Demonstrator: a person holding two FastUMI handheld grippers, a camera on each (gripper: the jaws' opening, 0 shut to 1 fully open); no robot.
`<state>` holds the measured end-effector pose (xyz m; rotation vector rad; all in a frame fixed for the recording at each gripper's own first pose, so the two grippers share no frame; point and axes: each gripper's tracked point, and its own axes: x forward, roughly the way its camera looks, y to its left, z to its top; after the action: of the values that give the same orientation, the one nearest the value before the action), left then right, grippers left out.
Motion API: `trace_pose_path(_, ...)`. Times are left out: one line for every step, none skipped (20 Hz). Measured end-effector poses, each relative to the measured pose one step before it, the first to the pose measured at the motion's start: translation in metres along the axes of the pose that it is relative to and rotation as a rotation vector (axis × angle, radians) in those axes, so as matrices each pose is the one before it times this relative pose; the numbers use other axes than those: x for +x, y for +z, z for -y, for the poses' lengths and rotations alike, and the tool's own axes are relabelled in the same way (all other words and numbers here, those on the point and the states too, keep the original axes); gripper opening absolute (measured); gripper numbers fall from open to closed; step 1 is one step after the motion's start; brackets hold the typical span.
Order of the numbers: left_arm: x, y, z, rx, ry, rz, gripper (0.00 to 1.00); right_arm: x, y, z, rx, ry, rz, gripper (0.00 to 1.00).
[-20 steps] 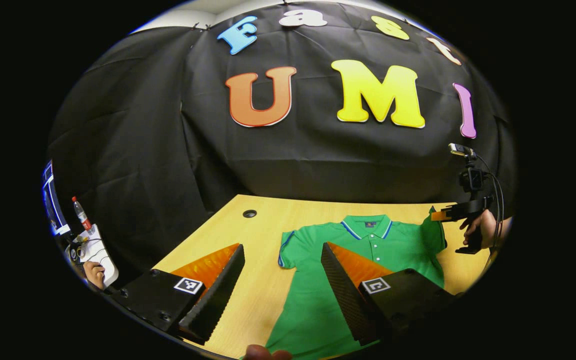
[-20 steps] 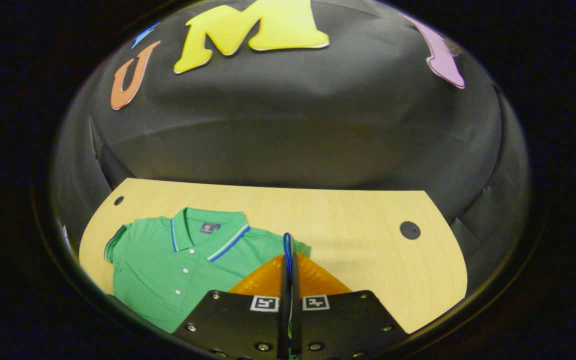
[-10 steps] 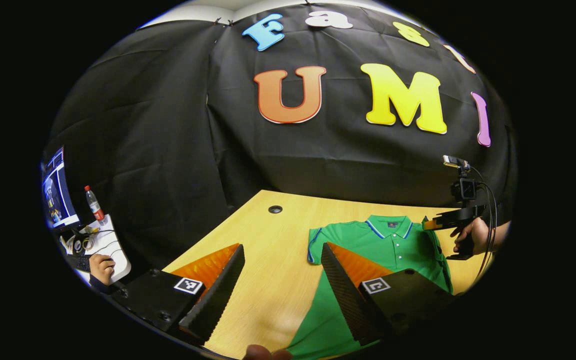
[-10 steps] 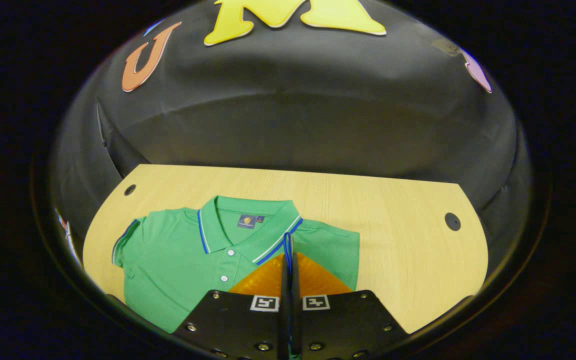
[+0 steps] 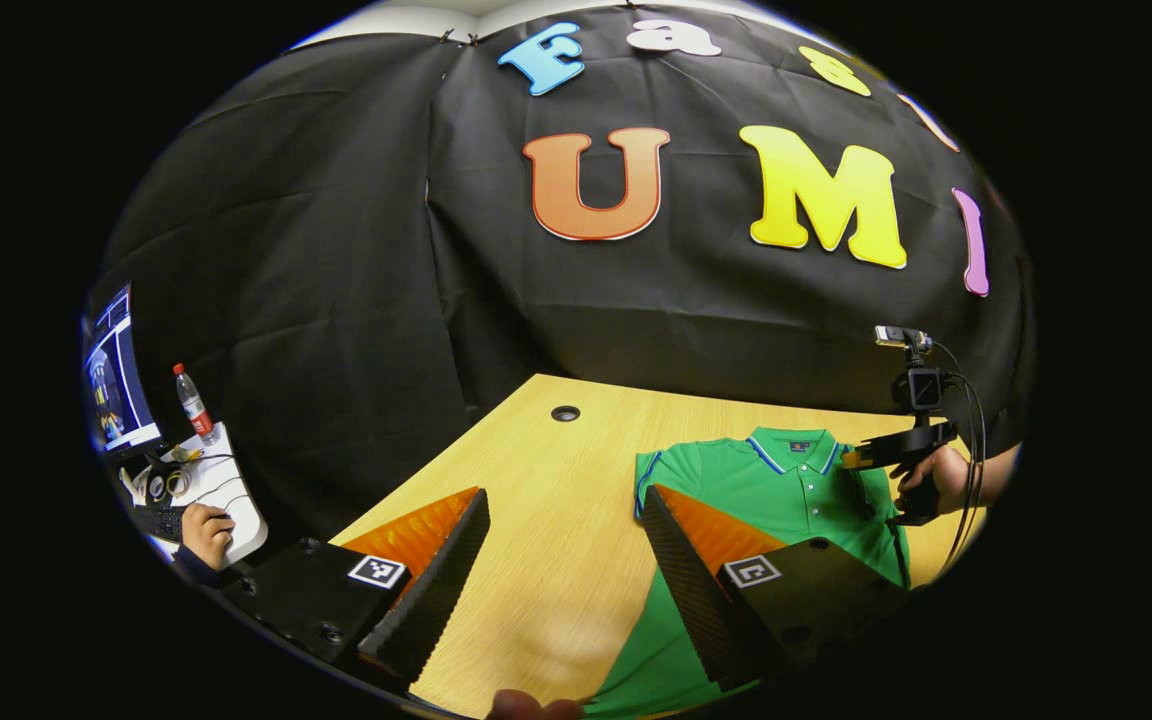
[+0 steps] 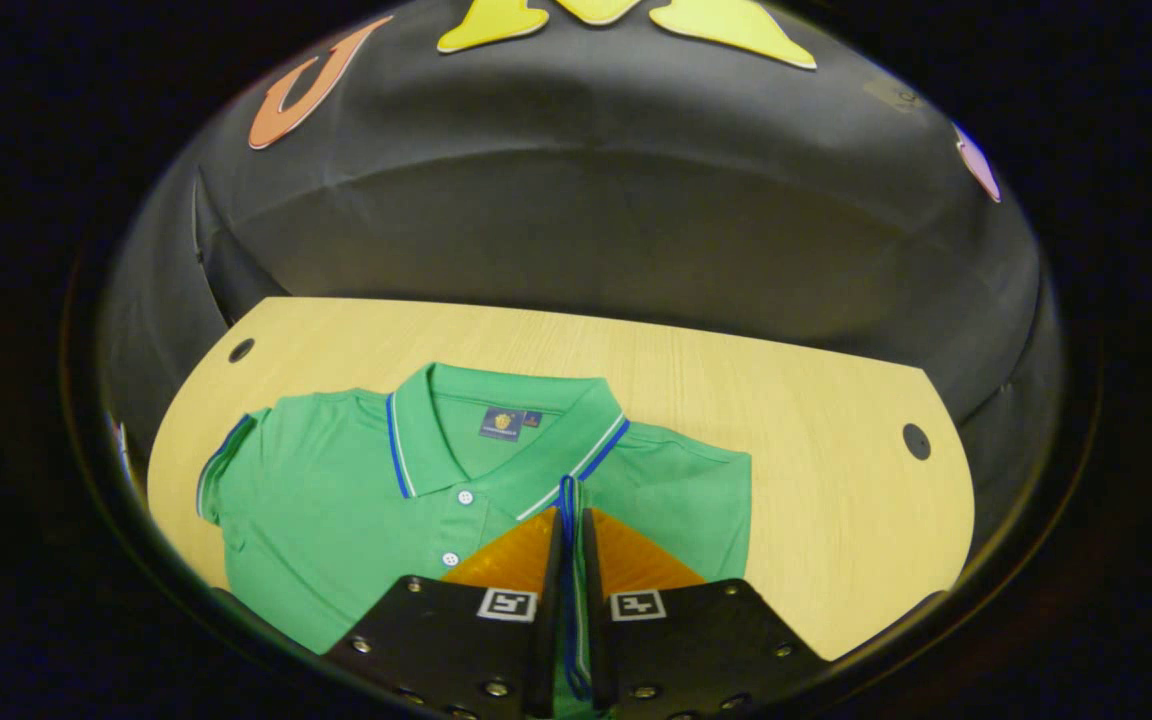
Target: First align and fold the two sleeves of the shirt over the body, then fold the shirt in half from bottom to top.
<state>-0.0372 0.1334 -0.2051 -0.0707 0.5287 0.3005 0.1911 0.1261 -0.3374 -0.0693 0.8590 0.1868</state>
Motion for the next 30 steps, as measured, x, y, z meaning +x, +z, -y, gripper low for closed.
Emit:
trace_pose_path(0.00032,0.00135,-0.00116,0.00178,-0.00004,0.00004,0.99,0.00050,-0.00092,-0.00106,-0.00091,0.00010,-0.00155,0.16)
trace_pose_path(0.00017,-0.00076,-0.00180,0.00007,-0.00009,-0.00036,0.99,-0.00184,0.00080,-0.00079,-0.00123,0.00294,-0.00241,0.19)
trace_pose_path(0.00079,-0.00138,-0.00112,-0.00166,-0.00009,-0.00268,0.99,-0.00029,-0.00124,-0.00228,-0.00151,0.00667,-0.00015,0.25)
trace_pose_path(-0.00023,-0.00089,-0.00138,-0.00292,-0.00083,-0.00244,0.99,-0.00116,0.00114,-0.00078,-0.00137,0.00206,-0.00001,0.40)
trace_pose_path(0.00041,-0.00017,-0.00061,-0.00236,-0.00090,-0.00096,0.99,-0.00118,0.00047,-0.00040,-0.00078,-0.00112,0.00300,0.41)
trace_pose_path(0.00118,-0.00024,-0.00107,0.00004,-0.00096,0.00015,0.99,-0.00316,0.00280,0.00131,-0.00004,-0.00461,0.00510,0.37)
trace_pose_path(0.00034,-0.00097,-0.00035,-0.00080,-0.00101,0.00022,0.99,-0.00276,0.00151,-0.00020,0.00299,-0.00344,0.00680,0.41)
trace_pose_path(-0.00005,-0.00010,-0.00172,-0.00200,-0.00341,-0.00134,0.99,-0.00374,0.00323,0.00085,0.00277,-0.00259,0.00697,0.37)
trace_pose_path(0.00027,-0.00049,0.00004,-0.00195,-0.00335,-0.00151,0.99,-0.00559,0.00187,0.00026,-0.00454,-0.00160,0.00520,0.37)
trace_pose_path(0.00125,-0.00012,0.00057,-0.00112,-0.00544,-0.00255,0.99,-0.00534,0.00258,0.00043,-0.01016,0.00019,0.00591,0.37)
trace_pose_path(0.00060,-0.00040,0.00064,0.00018,-0.00639,-0.00013,0.99,-0.00654,0.00194,-0.00193,-0.00943,0.00454,0.00763,0.37)
trace_pose_path(0.00032,-0.00027,0.00110,0.00111,-0.00824,-0.00045,0.99,-0.00644,0.00257,-0.00123,-0.01106,0.00268,0.00844,0.38)
trace_pose_path(0.00004,-0.00008,0.00133,0.00181,-0.00841,0.00058,0.99,-0.00750,0.00103,-0.00175,-0.01317,0.00185,0.00975,0.37)
trace_pose_path(0.00159,0.00088,0.00021,0.00289,-0.00997,0.00061,0.99,-0.00813,0.00276,-0.00104,-0.01589,0.00190,0.01049,0.41)
trace_pose_path(0.00183,0.00064,0.00081,0.00412,-0.00896,-0.00015,0.99,-0.00918,0.00257,-0.00200,-0.01631,0.00083,0.01420,0.41)
trace_pose_path(0.00107,-0.00078,0.00155,0.00701,-0.00989,-0.00003,0.99,-0.00919,0.00434,-0.00089,-0.01703,0.00027,0.01585,0.41)
trace_pose_path(0.00053,0.00143,0.00085,0.00818,-0.01258,0.00211,0.99,-0.00938,0.00338,-0.00210,-0.02141,-0.00013,0.01696,0.37)
trace_pose_path(0.00164,0.00182,0.00290,0.00804,-0.01843,0.00167,0.99,-0.01035,0.00475,-0.00022,-0.02547,-0.00087,0.01990,0.37)
trace_pose_path(0.00258,0.00160,0.00297,0.00901,-0.01964,0.00127,0.99,-0.01216,0.00618,-0.00057,-0.02586,-0.00341,0.02423,0.37)
trace_pose_path(0.00218,0.00228,0.00238,0.00833,-0.01840,0.00192,0.99,-0.01156,0.00564,-0.00146,-0.01905,0.00314,0.02442,0.38)
trace_pose_path(0.00290,0.00206,0.00273,0.00744,-0.01925,0.00401,0.99,-0.01068,0.00305,-0.00276,-0.01329,0.00216,0.02037,0.37)
trace_pose_path(0.00323,0.00285,0.00314,0.00656,-0.01734,0.00322,0.99,-0.01155,0.00396,-0.00190,-0.01140,0.00222,0.01792,0.37)
trace_pose_path(0.00466,0.00261,0.00435,0.00532,-0.02053,0.00104,0.99,-0.01358,0.00407,-0.00190,-0.00961,0.00280,0.01593,0.38)
trace_pose_path(0.00467,0.00053,0.00412,0.00528,-0.02282,-0.00197,0.99,-0.01281,0.00399,-0.00087,-0.00828,0.00046,0.01463,0.37)
trace_pose_path(0.00523,0.00056,0.00534,0.00559,-0.02629,-0.00770,0.99,-0.01240,0.00182,-0.00084,-0.01026,0.00173,0.01279,0.41)
trace_pose_path(0.00530,0.00140,0.00423,0.00869,-0.02125,-0.00568,0.99,-0.01162,0.00318,0.00081,-0.00798,0.00020,0.01240,0.41)
trace_pose_path(0.00614,0.00108,0.00425,0.01077,-0.01965,-0.00272,0.99,-0.01199,0.00220,-0.00017,-0.00441,-0.00014,0.01168,0.41)
trace_pose_path(0.00526,0.00151,0.00215,0.00918,-0.01692,0.00000,0.99,-0.01078,0.00261,0.00183,0.00103,-0.00211,0.00839,0.37)
trace_pose_path(0.00625,0.00098,0.00322,0.00903,-0.01579,-0.00034,0.99,-0.00939,0.00138,0.00435,0.00938,-0.00623,0.00443,0.41)
trace_pose_path(0.00663,-0.00073,0.00430,0.00642,-0.01461,-0.00415,0.99,-0.00958,0.00140,0.00259,0.01512,-0.00318,0.00443,0.38)
